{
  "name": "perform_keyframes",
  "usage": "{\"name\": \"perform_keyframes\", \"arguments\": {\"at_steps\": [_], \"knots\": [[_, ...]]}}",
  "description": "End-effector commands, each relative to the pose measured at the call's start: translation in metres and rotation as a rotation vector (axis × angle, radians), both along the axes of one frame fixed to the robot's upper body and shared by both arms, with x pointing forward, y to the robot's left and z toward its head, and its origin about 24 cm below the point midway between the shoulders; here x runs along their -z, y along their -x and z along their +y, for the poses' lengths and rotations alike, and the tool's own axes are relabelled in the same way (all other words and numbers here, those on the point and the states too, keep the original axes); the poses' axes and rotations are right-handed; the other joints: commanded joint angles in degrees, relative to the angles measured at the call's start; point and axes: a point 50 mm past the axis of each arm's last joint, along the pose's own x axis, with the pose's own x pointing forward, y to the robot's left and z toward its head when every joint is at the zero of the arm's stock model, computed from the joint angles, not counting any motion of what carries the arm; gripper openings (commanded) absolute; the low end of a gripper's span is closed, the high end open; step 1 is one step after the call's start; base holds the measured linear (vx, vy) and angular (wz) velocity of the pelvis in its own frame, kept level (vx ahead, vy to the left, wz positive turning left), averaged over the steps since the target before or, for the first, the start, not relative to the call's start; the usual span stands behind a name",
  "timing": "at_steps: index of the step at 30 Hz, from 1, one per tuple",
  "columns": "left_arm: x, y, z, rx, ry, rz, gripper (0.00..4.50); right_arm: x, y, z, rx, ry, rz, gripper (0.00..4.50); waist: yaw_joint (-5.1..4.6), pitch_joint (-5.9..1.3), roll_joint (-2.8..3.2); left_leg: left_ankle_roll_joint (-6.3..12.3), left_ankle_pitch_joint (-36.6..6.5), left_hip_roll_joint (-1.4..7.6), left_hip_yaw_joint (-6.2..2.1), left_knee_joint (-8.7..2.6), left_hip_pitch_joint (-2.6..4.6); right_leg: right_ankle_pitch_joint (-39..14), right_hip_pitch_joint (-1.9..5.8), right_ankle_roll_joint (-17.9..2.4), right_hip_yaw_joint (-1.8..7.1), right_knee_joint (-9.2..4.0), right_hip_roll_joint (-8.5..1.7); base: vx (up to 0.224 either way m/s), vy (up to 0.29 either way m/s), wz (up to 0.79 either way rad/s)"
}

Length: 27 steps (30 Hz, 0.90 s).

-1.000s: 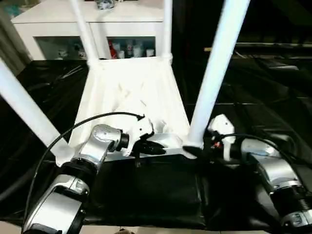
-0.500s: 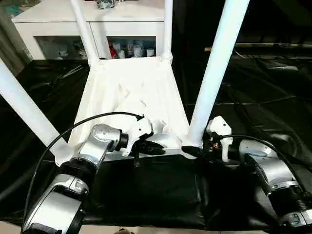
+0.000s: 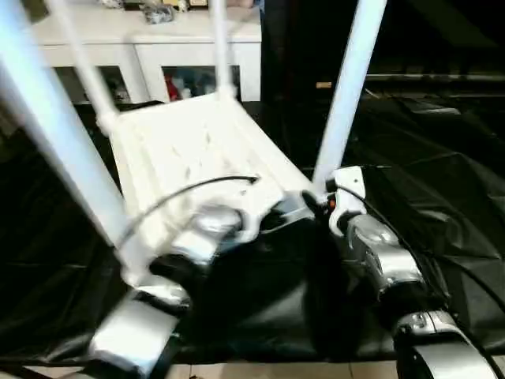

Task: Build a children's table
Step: Rotate leg to tighten

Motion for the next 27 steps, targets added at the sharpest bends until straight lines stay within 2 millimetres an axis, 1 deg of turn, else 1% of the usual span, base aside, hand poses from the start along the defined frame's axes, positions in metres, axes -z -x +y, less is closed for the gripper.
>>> {"name": "perform_keyframes", "arguments": {"at_steps": [1,2,3,4,5,7,9,10,11,12,13,14,15,16,17,18,19,21,23,24,25,26,27], "knots": [[0.004,0.008,-0.021,0.039,0.039,0.004,0.00,0.012,0.007,0.035,-0.116,-0.051,0.052,3.10,-0.08,-2.45,-1.60,1.68,-20.2,1.80,-1.45,-4.49,0.85,-28.4,0.89,-7.8,1.14,-5.56,-2.56,0.000,0.000,0.00],[0.004,0.008,-0.020,0.038,0.039,0.004,0.00,0.011,0.007,0.035,-0.115,-0.055,0.050,3.31,-0.08,-2.45,-1.60,1.68,-20.2,1.80,-1.45,-4.49,0.85,-28.4,0.89,-7.8,1.14,-5.56,-2.56,0.000,0.000,0.00],[0.003,0.006,-0.017,0.034,0.043,0.002,0.00,0.008,0.006,0.033,-0.110,-0.082,0.035,3.45,-0.01,-2.44,-1.65,2.00,-19.9,1.78,-1.37,-4.44,0.82,-28.1,0.89,-8.2,1.16,-5.49,-2.60,0.000,0.000,0.00],[0.002,0.005,-0.013,0.033,0.048,0.001,0.00,0.006,0.005,0.031,-0.107,-0.097,0.022,3.45,-0.01,-2.44,-1.74,2.25,-19.8,1.80,-1.40,-4.49,0.74,-28.3,0.99,-8.2,1.14,-5.46,-2.65,0.000,0.000,0.00],[0.002,0.005,-0.013,0.033,0.049,0.001,0.00,0.006,0.005,0.030,-0.106,-0.098,0.019,3.45,0.02,-2.41,-1.71,2.29,-19.8,1.83,-1.43,-4.53,0.73,-28.5,0.98,-8.2,1.13,-5.48,-2.66,0.000,0.000,0.00],[-0.002,0.001,-0.003,0.041,0.052,-0.019,0.00,-0.001,0.002,0.022,-0.126,-0.086,-0.014,3.77,0.00,-2.44,-1.66,2.31,-19.7,1.84,-1.46,-4.55,0.65,-28.6,0.99,-8.2,1.09,-5.51,-2.67,0.000,0.000,0.00],[-0.004,0.000,0.004,0.054,0.055,-0.025,0.00,-0.007,0.001,0.017,-0.174,-0.083,-0.023,3.77,0.08,-2.52,-1.66,2.67,-19.3,1.92,-1.40,-4.52,0.62,-27.0,1.07,-8.6,1.15,-5.33,-2.63,0.000,0.000,0.00],[-0.005,0.000,0.009,0.079,0.051,-0.033,0.00,-0.011,0.002,0.012,-0.233,-0.078,-0.027,3.77,0.14,-2.57,-1.50,2.83,-18.8,1.92,-1.38,-4.49,0.53,-25.9,1.23,-9.1,1.17,-5.18,-2.62,0.000,0.000,0.00],[-0.006,0.001,0.015,0.107,0.051,-0.035,0.00,-0.015,0.004,0.008,-0.300,-0.079,-0.029,3.77,0.17,-2.55,-1.61,3.05,-18.6,1.89,-1.32,-4.48,0.46,-25.3,1.27,-9.2,1.16,-5.17,-2.51,0.000,0.000,0.00],[-0.007,0.001,0.021,0.128,0.051,-0.032,0.00,-0.018,0.008,0.004,-0.375,-0.061,-0.033,3.77,0.35,-2.70,-1.43,3.53,-17.3,2.05,-1.25,-4.39,0.40,-22.7,1.46,-9.7,1.30,-4.89,-2.54,0.000,0.000,0.00],[-0.007,0.002,0.027,0.151,0.052,-0.028,0.00,-0.020,0.012,-0.001,-0.435,-0.039,-0.033,3.77,0.62,-2.77,-1.52,4.19,-15.9,2.16,-1.21,-4.29,0.25,-19.9,1.67,-10.2,1.30,-4.62,-2.41,0.000,0.000,0.00],[-0.007,0.004,0.035,0.192,0.046,-0.016,0.00,-0.023,0.020,-0.009,-0.524,-0.003,-0.024,3.77,0.86,-2.85,-1.41,4.85,-14.5,2.25,-1.01,-4.09,0.22,-17.4,1.73,-10.9,1.31,-4.29,-2.34,0.000,0.000,0.00],[-0.006,0.005,0.040,0.210,0.039,-0.011,0.00,-0.023,0.023,-0.014,-0.558,0.017,-0.021,3.77,1.03,-2.87,-1.38,5.03,-13.9,2.32,-0.95,-4.01,0.24,-16.4,1.71,-11.5,1.24,-4.19,-2.33,0.000,0.000,0.00],[-0.006,0.005,0.040,0.210,0.039,-0.011,0.00,-0.023,0.023,-0.014,-0.558,0.017,-0.021,3.77,1.11,-2.97,-1.35,5.30,-12.6,2.32,-0.86,-3.90,-0.02,-14.7,1.87,-12.2,1.15,-3.80,-2.39,0.000,0.000,0.00],[-0.006,0.007,0.047,0.255,0.039,-0.002,0.00,-0.024,0.029,-0.022,-0.609,0.048,-0.007,3.77,1.19,-3.01,-1.55,5.37,-12.0,2.34,-0.91,-3.87,-0.07,-14.2,1.97,-12.4,1.04,-3.73,-2.41,0.000,0.000,0.00],[-0.008,0.009,0.050,0.279,0.053,0.007,0.00,-0.024,0.032,-0.027,-0.632,0.062,0.003,3.77,1.50,-3.05,-1.43,5.44,-11.3,2.49,-0.82,-3.75,0.18,-13.2,1.86,-13.1,1.04,-3.54,-2.42,0.000,0.000,0.00],[-0.008,0.009,0.050,0.279,0.053,0.007,0.00,-0.024,0.032,-0.027,-0.632,0.062,0.003,3.77,1.54,-3.10,-1.41,5.70,-10.4,2.59,-0.81,-3.68,0.06,-11.2,1.91,-14.0,1.07,-3.19,-2.40,0.000,0.000,0.00],[-0.012,0.014,0.054,0.358,0.125,0.051,0.00,-0.024,0.038,-0.037,-0.675,0.095,0.025,3.77,1.83,-3.11,-1.63,5.92,-9.7,2.66,-0.71,-3.60,0.13,-9.6,1.92,-15.0,1.08,-2.86,-2.40,0.000,0.000,0.00],[-0.014,0.017,0.057,0.392,0.149,0.087,0.00,-0.024,0.040,-0.041,-0.698,0.103,0.039,3.77,2.02,-3.16,-1.42,6.45,-9.1,2.70,-0.61,-3.44,0.22,-7.6,1.85,-16.2,1.15,-2.56,-2.38,0.000,0.000,0.00],[-0.014,0.018,0.057,0.400,0.154,0.094,0.00,-0.025,0.041,-0.042,-0.703,0.103,0.043,3.77,2.02,-3.16,-1.42,6.45,-9.1,2.70,-0.61,-3.44,0.22,-7.6,1.85,-16.2,1.15,-2.56,-2.38,0.000,0.000,0.00],[-0.015,0.020,0.058,0.424,0.163,0.107,0.00,-0.026,0.042,-0.042,-0.716,0.097,0.051,3.77,2.11,-3.18,-1.25,6.64,-8.7,2.72,-0.61,-3.41,0.32,-6.4,1.95,-16.5,1.16,-2.37,-2.34,0.000,0.000,0.00],[-0.015,0.022,0.058,0.440,0.169,0.112,0.00,-0.026,0.043,-0.041,-0.724,0.093,0.055,3.77,2.12,-3.18,-1.29,6.78,-8.4,2.70,-0.62,-3.41,0.26,-6.0,2.01,-16.6,1.15,-2.33,-2.33,0.000,0.000,0.00],[-0.015,0.022,0.058,0.440,0.169,0.112,0.00,-0.026,0.043,-0.041,-0.724,0.093,0.055,3.77,2.13,-3.20,-1.29,6.88,-8.4,2.66,-0.52,-3.30,0.32,-5.7,1.91,-16.8,1.18,-2.32,-2.33,0.000,0.000,0.00]]}}
